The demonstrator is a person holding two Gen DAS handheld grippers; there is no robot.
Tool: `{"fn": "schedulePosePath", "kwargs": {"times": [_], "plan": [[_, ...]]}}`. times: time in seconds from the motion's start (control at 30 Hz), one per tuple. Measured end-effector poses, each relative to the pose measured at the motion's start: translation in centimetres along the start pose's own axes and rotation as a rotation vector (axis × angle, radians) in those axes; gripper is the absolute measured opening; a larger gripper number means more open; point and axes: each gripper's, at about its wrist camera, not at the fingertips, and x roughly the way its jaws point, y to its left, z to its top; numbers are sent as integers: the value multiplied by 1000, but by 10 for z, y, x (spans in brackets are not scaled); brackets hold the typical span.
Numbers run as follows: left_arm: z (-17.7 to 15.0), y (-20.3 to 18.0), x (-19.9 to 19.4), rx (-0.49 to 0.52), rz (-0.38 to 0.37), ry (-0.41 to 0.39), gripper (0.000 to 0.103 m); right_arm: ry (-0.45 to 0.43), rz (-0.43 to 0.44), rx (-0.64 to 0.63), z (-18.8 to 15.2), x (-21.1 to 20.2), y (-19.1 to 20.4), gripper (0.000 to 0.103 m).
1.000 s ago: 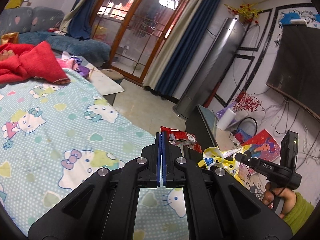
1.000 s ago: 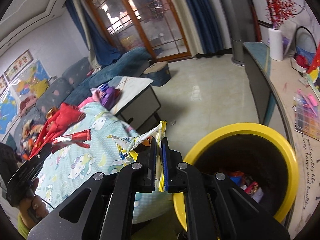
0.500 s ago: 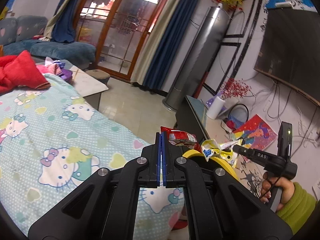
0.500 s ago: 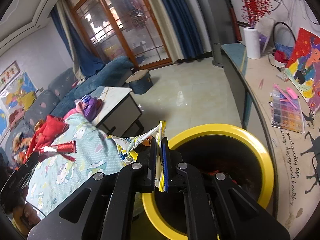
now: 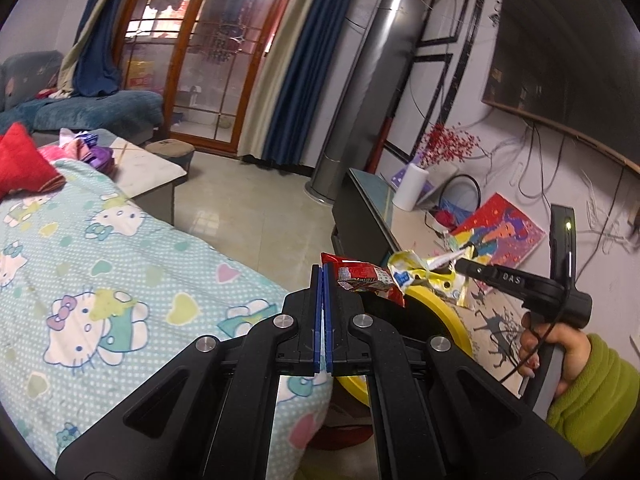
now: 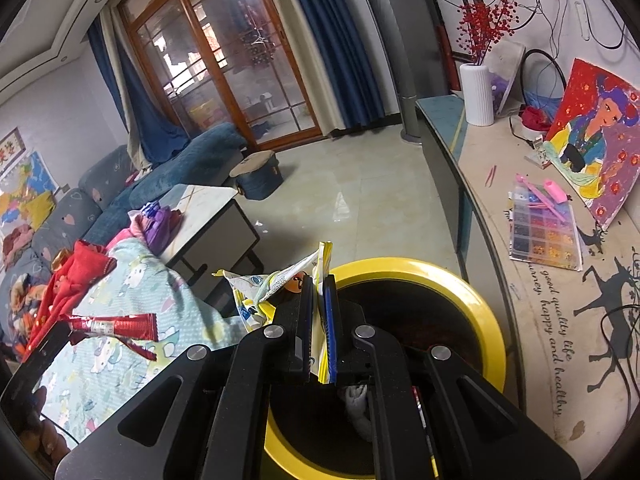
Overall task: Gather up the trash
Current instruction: 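Carry the red and yellow wrappers over the yellow bin with both grippers, then open both grippers to drop the wrappers into the bin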
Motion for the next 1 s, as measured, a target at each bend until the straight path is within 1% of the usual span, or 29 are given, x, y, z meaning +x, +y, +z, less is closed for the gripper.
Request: {"fn": "schedulePosePath", "kwargs": {"times": [0.17, 0.63, 0.83, 1.0], "plan": [[-5, -14, 9, 38, -12, 26, 0, 3, -28, -2, -1, 1, -9, 6], [-20, -50, 34, 137, -39, 104, 0, 49, -73, 27, -7, 12, -32, 6], [-25, -65, 46, 177, -44, 142, 0, 77, -79, 52, -11, 20, -43, 6], [-34, -77, 59, 209, -50, 177, 0, 95, -73, 71, -14, 24, -51, 9]]}}
